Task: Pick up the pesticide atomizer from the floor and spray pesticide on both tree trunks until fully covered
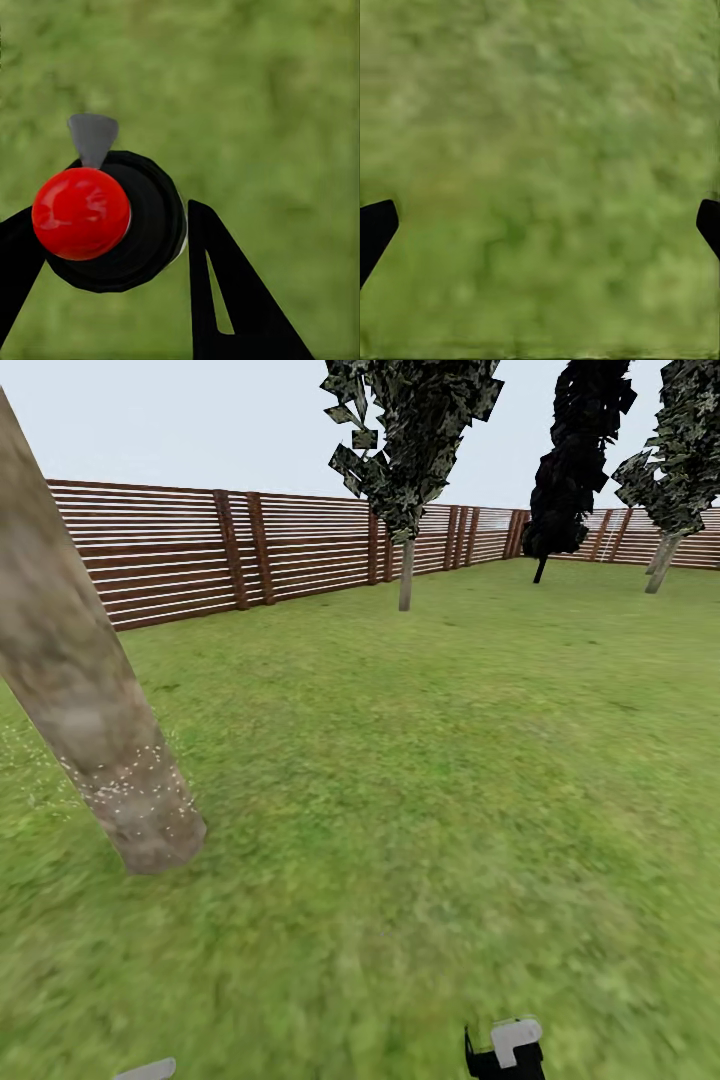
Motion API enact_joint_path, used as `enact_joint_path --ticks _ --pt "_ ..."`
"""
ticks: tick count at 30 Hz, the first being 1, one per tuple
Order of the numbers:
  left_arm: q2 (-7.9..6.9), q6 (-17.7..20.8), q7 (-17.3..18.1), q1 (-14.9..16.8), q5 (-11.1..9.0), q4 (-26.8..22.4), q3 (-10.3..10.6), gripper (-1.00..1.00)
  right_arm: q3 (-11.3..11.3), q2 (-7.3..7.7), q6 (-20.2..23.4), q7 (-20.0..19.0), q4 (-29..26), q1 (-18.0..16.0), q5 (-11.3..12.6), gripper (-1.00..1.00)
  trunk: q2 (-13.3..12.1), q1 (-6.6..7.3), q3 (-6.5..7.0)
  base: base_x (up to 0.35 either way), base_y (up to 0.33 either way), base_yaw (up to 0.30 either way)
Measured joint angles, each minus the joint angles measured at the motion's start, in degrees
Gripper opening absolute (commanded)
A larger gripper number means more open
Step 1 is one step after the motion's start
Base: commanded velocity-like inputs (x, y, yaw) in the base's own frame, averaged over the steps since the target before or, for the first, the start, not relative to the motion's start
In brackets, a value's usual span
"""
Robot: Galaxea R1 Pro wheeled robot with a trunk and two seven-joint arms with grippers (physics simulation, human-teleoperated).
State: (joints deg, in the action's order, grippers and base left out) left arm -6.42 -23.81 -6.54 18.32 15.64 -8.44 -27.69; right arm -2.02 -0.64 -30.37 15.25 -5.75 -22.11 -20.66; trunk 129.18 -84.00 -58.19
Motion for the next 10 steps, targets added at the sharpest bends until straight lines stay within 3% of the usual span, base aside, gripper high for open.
enact_joint_path --ticks 3,10 --pt "-0.02 -0.05 -0.04 0.0 -0.14 0.0 -0.16 -1.0 -0.04 0.14 0.19 -0.02 3.47 0.6 -0.05 1.0 0.0 0.0 0.0 0.0 0.0 0.0" --pt "-0.16 0.03 -0.04 -0.09 0.0 0.39 -0.2 -1.0 0.03 0.04 0.31 -0.06 4.28 2.09 -0.04 1.0 0.0 0.0 0.0 0.0 0.0 0.0"
